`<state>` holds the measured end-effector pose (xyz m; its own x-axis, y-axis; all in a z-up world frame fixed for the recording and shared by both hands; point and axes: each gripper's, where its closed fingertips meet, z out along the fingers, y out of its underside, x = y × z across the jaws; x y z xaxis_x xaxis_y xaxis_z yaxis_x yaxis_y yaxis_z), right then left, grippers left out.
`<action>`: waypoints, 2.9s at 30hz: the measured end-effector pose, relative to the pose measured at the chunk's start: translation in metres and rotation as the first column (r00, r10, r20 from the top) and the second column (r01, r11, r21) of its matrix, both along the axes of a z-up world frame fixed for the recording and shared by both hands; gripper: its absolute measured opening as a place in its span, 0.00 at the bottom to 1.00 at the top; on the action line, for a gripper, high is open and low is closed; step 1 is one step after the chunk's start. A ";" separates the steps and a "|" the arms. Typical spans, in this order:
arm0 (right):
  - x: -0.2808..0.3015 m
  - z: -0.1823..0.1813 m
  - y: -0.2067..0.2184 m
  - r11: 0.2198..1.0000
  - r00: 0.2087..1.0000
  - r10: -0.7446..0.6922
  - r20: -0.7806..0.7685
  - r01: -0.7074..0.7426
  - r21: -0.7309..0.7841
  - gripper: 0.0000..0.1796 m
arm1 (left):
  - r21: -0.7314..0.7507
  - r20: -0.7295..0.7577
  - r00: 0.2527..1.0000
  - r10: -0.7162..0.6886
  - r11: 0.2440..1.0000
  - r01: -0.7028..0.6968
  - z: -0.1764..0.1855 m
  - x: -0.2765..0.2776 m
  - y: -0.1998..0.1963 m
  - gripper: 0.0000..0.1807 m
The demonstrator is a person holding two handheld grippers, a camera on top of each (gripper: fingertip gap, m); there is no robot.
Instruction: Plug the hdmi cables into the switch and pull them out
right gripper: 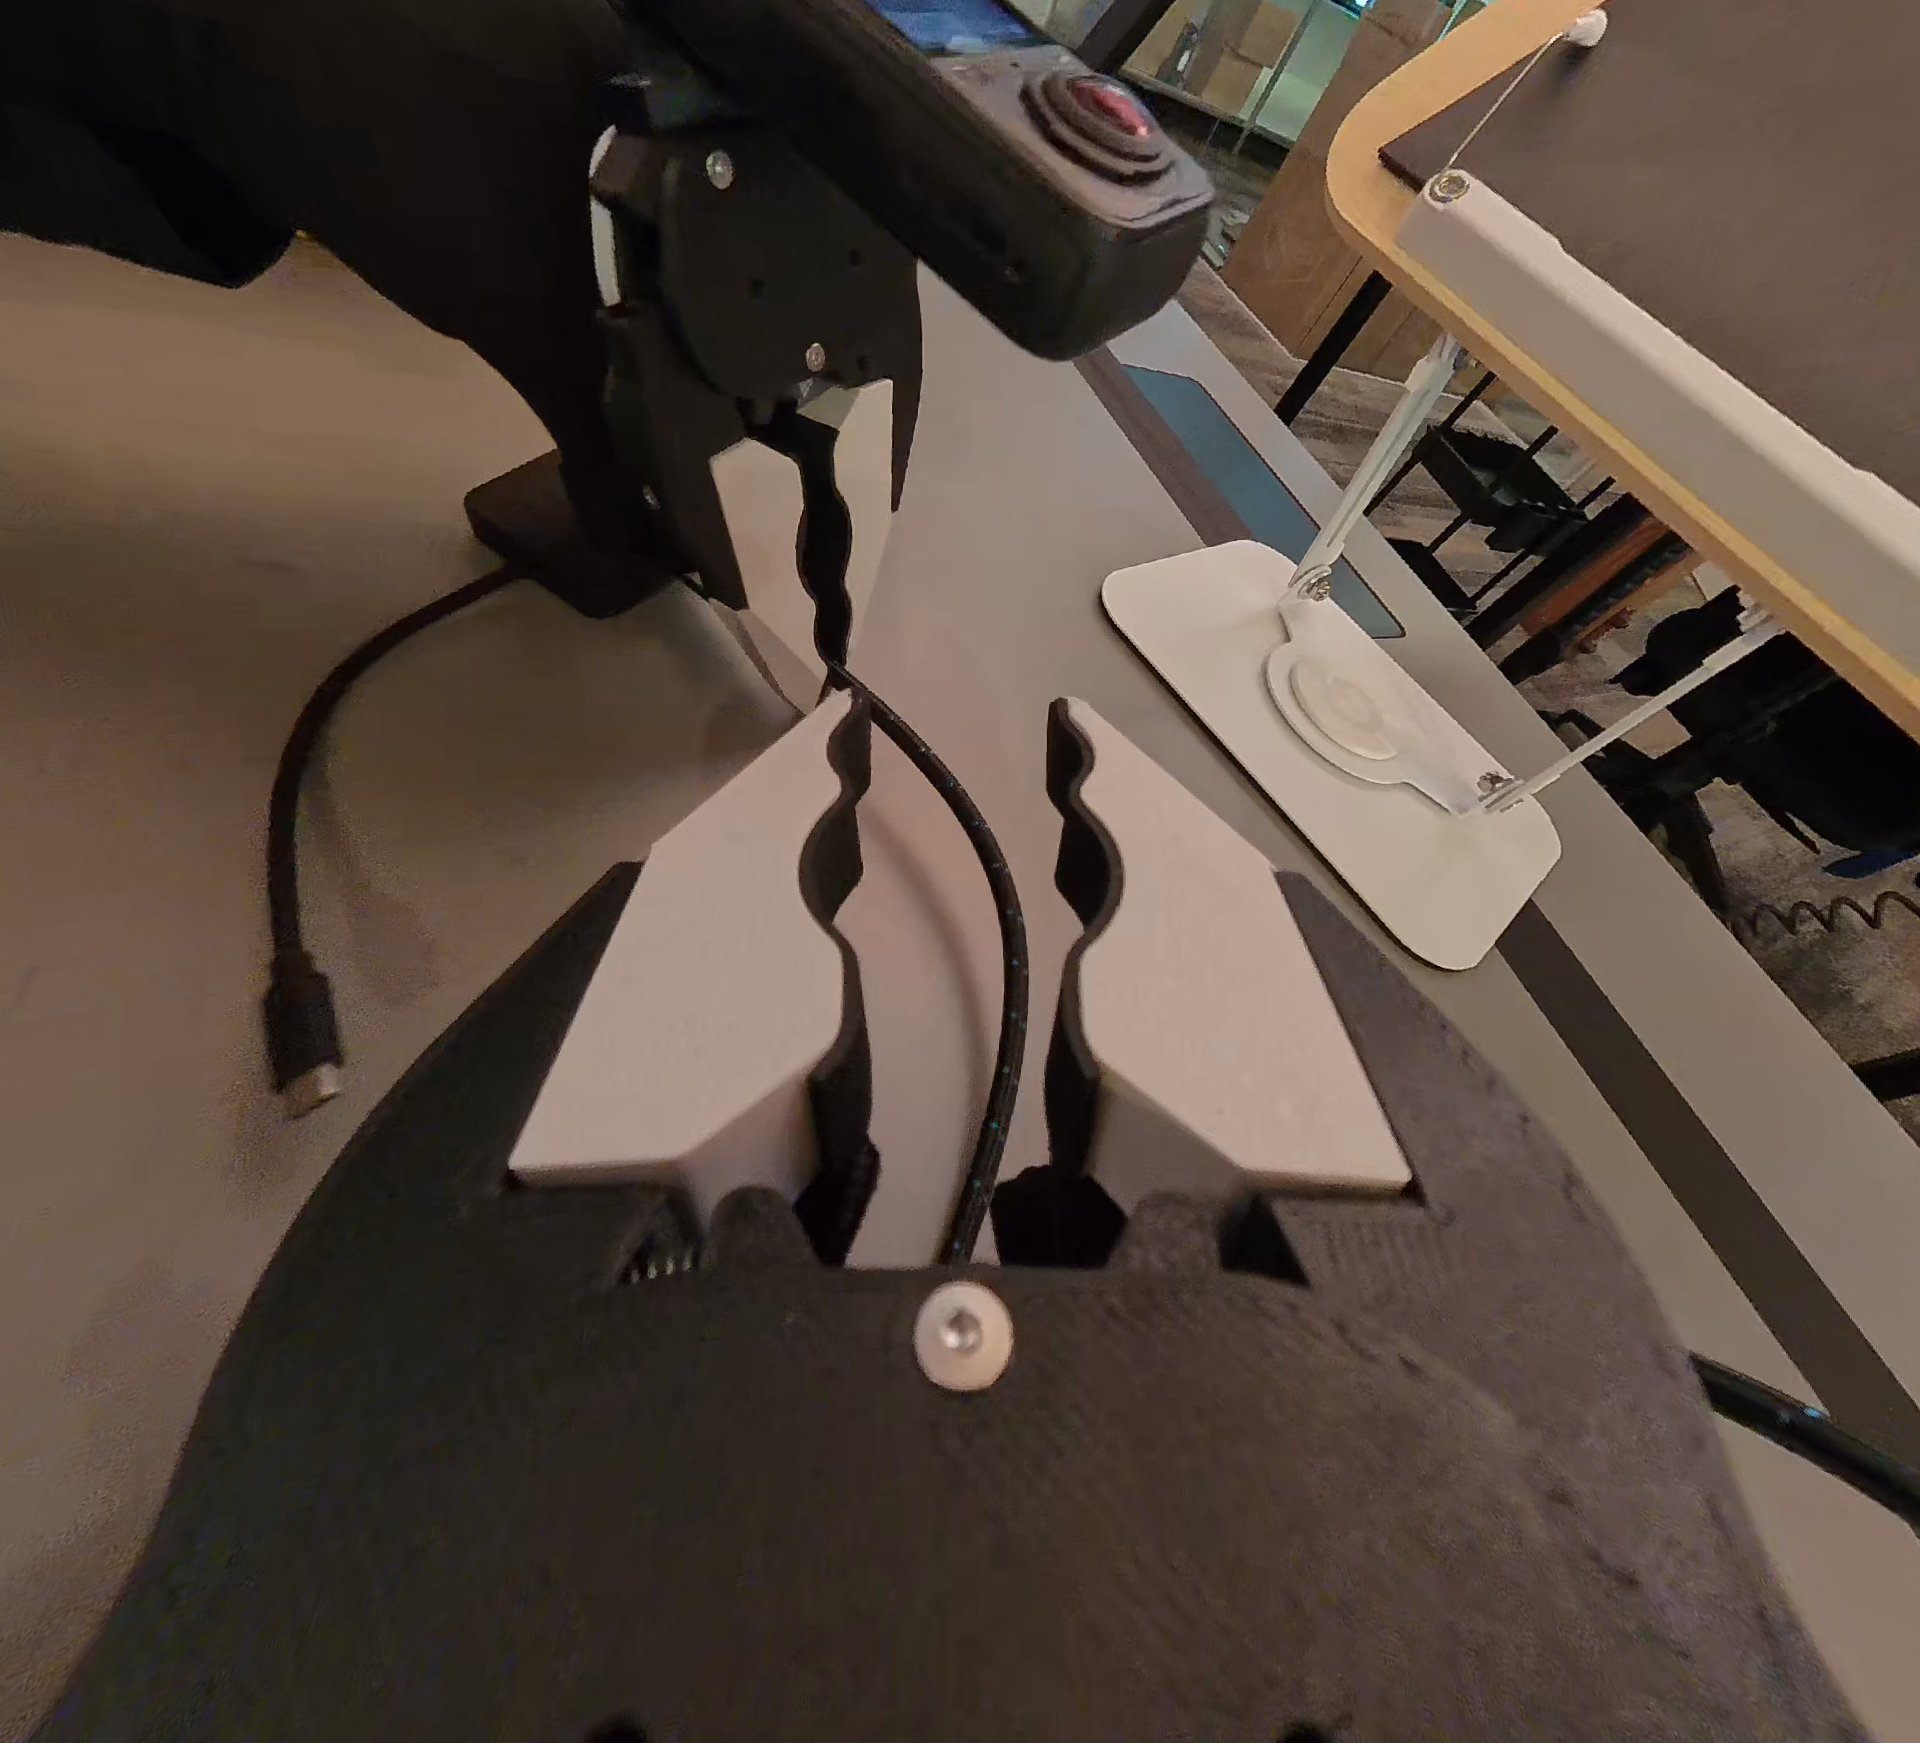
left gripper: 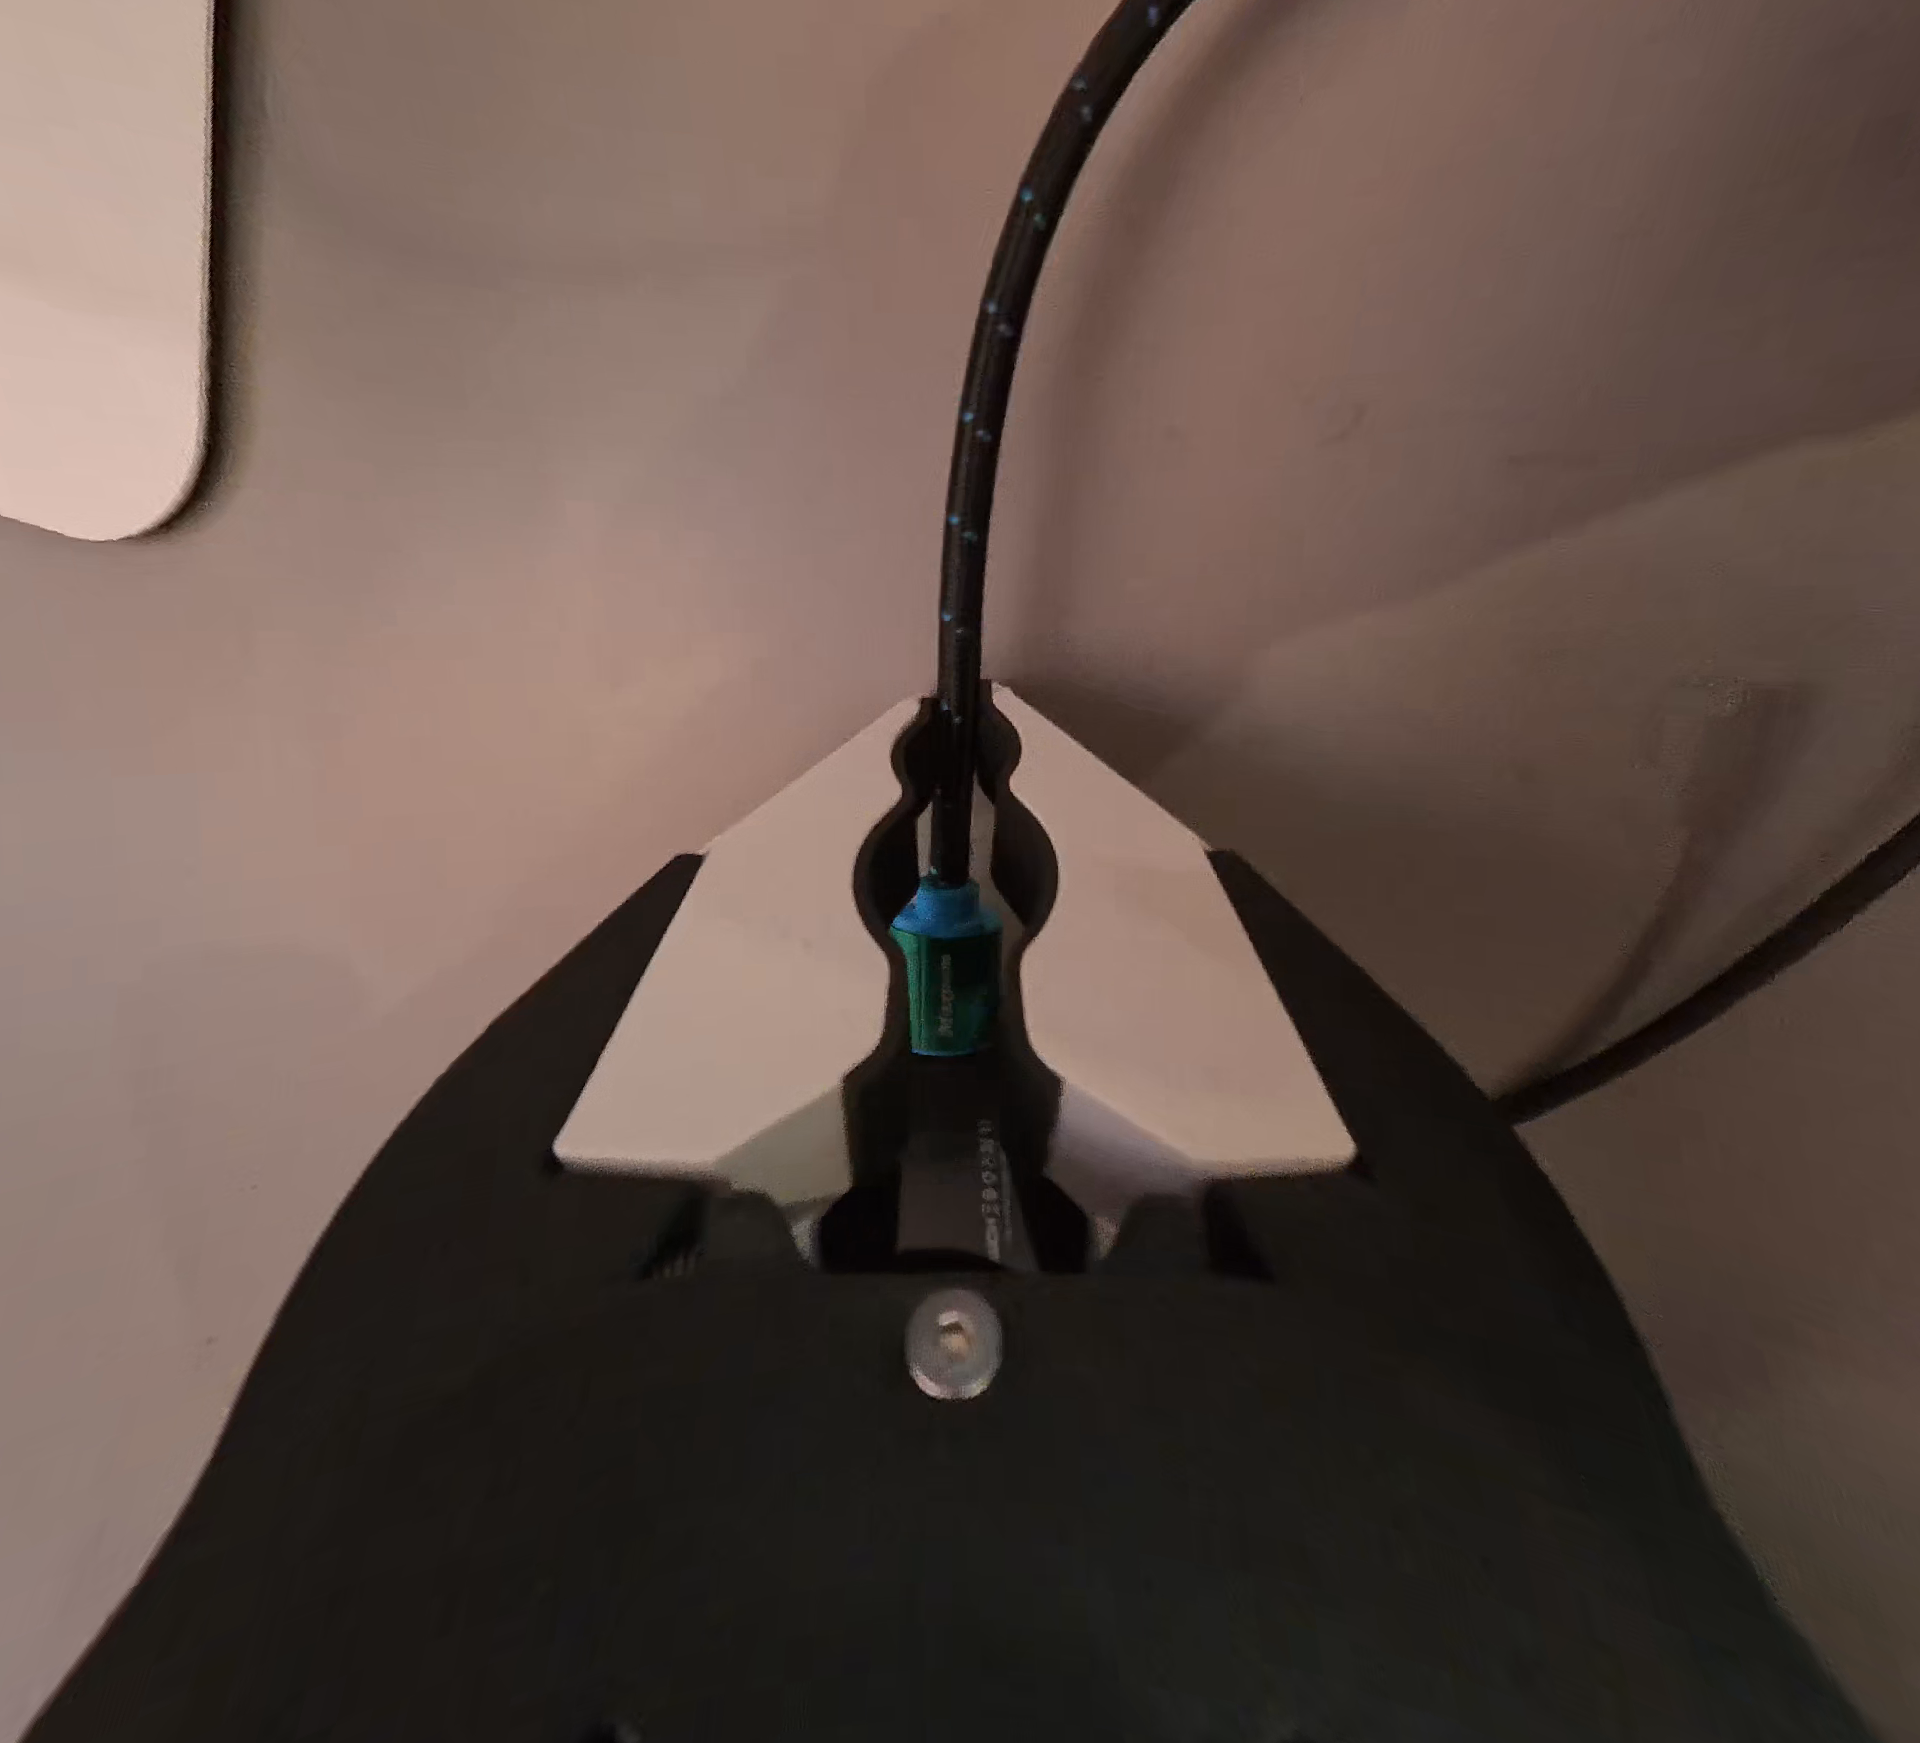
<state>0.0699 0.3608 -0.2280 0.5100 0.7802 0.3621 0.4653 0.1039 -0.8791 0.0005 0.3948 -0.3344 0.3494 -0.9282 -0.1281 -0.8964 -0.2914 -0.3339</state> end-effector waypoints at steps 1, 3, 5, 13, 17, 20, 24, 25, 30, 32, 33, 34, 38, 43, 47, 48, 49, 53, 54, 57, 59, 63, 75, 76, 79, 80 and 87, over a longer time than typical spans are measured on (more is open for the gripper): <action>0.000 0.001 0.000 1.000 1.000 -0.003 -0.001 0.003 0.000 0.17 | 0.030 0.002 1.000 0.000 1.000 0.000 0.002 -0.001 0.001 0.05; 0.001 0.004 0.000 1.000 1.000 -0.009 -0.005 0.009 -0.001 0.18 | 0.062 0.025 1.000 0.013 0.998 -0.015 0.009 -0.006 0.000 0.02; 0.004 0.006 0.001 1.000 1.000 -0.026 -0.016 0.026 -0.007 0.18 | 0.101 0.077 0.996 0.038 0.994 -0.046 0.022 -0.011 0.002 0.02; 0.029 -0.013 0.018 0.976 0.989 -0.148 0.016 0.149 -0.156 0.28 | 0.338 0.252 0.965 0.078 0.927 -0.163 0.096 -0.043 0.010 0.02; 0.044 -0.034 0.029 0.955 0.960 -0.238 0.150 0.259 -0.145 0.26 | 0.421 0.290 0.956 0.039 0.892 -0.164 0.127 -0.049 0.003 0.02; 0.056 -0.042 0.035 0.933 0.932 -0.300 0.202 0.331 -0.144 0.15 | 0.467 0.322 0.946 0.026 0.865 -0.183 0.148 -0.049 -0.001 0.02; 0.063 -0.028 0.037 0.933 0.918 -0.337 0.209 0.355 -0.055 0.14 | 0.482 0.343 0.939 0.031 0.852 -0.204 0.161 -0.051 -0.004 0.02; 0.059 -0.015 0.035 0.941 0.930 -0.327 0.166 0.336 -0.027 0.14 | 0.486 0.354 0.935 0.033 0.847 -0.214 0.163 -0.051 -0.005 0.02; 0.077 0.018 0.038 0.919 0.919 -0.394 0.022 0.394 0.009 0.20 | 0.491 0.381 0.923 0.053 0.834 -0.251 0.173 -0.062 -0.007 0.02; 0.069 -0.013 0.037 0.927 0.937 -0.343 0.069 0.349 -0.138 0.28 | 0.506 0.386 0.921 0.051 0.823 -0.258 0.178 -0.064 -0.009 0.02; 0.065 -0.032 0.035 0.919 0.944 -0.313 0.107 0.329 -0.215 0.31 | 0.515 0.392 0.919 0.044 0.817 -0.259 0.182 -0.063 -0.010 0.02; 0.061 -0.046 0.034 0.912 0.948 -0.289 0.136 0.316 -0.263 0.31 | 0.513 0.393 0.919 0.036 0.821 -0.252 0.184 -0.061 -0.013 0.02; 0.054 -0.065 0.031 0.884 0.959 -0.261 0.112 0.284 -0.371 0.01 | 0.535 0.388 0.921 0.019 0.809 -0.242 0.192 -0.057 -0.018 0.02; 0.046 -0.043 0.031 0.872 0.957 -0.280 -0.074 0.221 -0.436 0.00 | 0.509 0.446 0.895 0.000 0.822 -0.254 0.193 -0.049 -0.026 0.02; 0.029 -0.020 0.025 0.883 0.940 -0.257 -0.226 0.134 -0.449 0.00 | 0.454 0.495 0.868 -0.025 0.860 -0.234 0.175 -0.015 -0.039 0.02; 0.023 -0.013 0.022 0.886 0.933 -0.243 -0.266 0.101 -0.453 0.00 | 0.455 0.491 0.871 -0.037 0.863 -0.220 0.171 -0.006 -0.042 0.02; 0.019 -0.005 0.020 0.889 0.923 -0.233 -0.305 0.075 -0.452 0.00 | 0.457 0.496 0.867 -0.048 0.863 -0.213 0.168 0.003 -0.043 0.02; 0.009 0.011 0.011 0.896 0.912 -0.184 -0.367 0.002 -0.445 0.00 | 0.469 0.448 0.890 -0.084 0.869 -0.155 0.149 0.035 -0.047 0.02; 0.007 0.013 0.008 0.897 0.913 -0.171 -0.371 -0.012 -0.443 0.00 | 0.462 0.448 0.889 -0.092 0.876 -0.142 0.145 0.043 -0.050 0.02; 0.000 0.018 0.003 0.891 0.895 -0.150 -0.421 -0.063 -0.450 0.00 | 0.478 0.412 0.901 -0.133 0.874 -0.090 0.134 0.062 -0.056 0.02; -0.006 0.022 -0.001 0.881 0.876 -0.125 -0.466 -0.118 -0.458 0.00 | 0.484 0.386 0.908 -0.163 0.874 -0.049 0.127 0.074 -0.061 0.02; -0.015 0.024 -0.007 0.870 0.864 -0.083 -0.496 -0.180 -0.459 0.00 | 0.519 0.327 0.918 -0.225 0.855 0.025 0.116 0.089 -0.070 0.01; -0.018 0.018 -0.006 0.837 0.820 -0.105 -0.562 -0.233 -0.496 0.00 | 0.392 0.485 0.853 -0.193 0.920 -0.015 0.102 0.090 -0.080 0.03; -0.019 0.018 -0.006 0.834 0.814 -0.104 -0.572 -0.241 -0.496 0.00 | 0.374 0.510 0.841 -0.180 0.927 -0.028 0.103 0.090 -0.080 0.03; -0.019 0.019 -0.003 0.844 0.803 -0.121 -0.583 -0.226 -0.487 0.00 | 0.358 0.533 0.829 -0.170 0.933 -0.039 0.102 0.090 -0.081 0.06; -0.021 0.016 -0.003 0.841 0.810 -0.122 -0.573 -0.222 -0.493 0.00 | 0.357 0.520 0.838 -0.166 0.933 -0.036 0.100 0.089 -0.081 0.06; -0.026 0.011 -0.003 0.828 0.796 -0.140 -0.589 -0.233 -0.510 0.00 | 0.203 0.564 0.822 -0.078 0.978 -0.046 0.081 0.085 -0.088 0.26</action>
